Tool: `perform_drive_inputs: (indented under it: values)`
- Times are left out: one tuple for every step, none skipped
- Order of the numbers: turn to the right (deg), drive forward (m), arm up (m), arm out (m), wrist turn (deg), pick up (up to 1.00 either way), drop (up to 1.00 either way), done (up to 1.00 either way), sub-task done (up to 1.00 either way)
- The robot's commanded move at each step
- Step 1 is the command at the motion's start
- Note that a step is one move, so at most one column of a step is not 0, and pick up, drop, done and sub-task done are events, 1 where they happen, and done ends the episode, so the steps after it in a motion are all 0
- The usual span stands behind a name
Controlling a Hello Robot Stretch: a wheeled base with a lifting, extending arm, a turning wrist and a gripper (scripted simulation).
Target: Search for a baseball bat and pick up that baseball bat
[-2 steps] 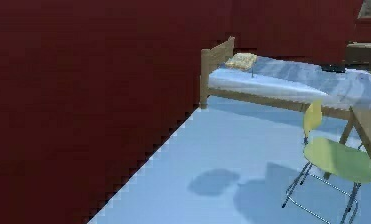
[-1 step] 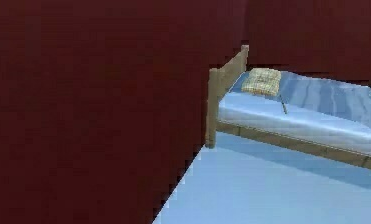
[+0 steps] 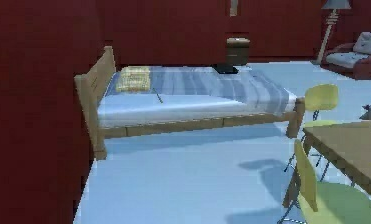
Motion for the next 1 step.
perform_drive_inputs:
  values:
    - [0.0, 1.00, 0.00, 0.00, 0.0, 0.00, 0.00, 0.00, 0.00]
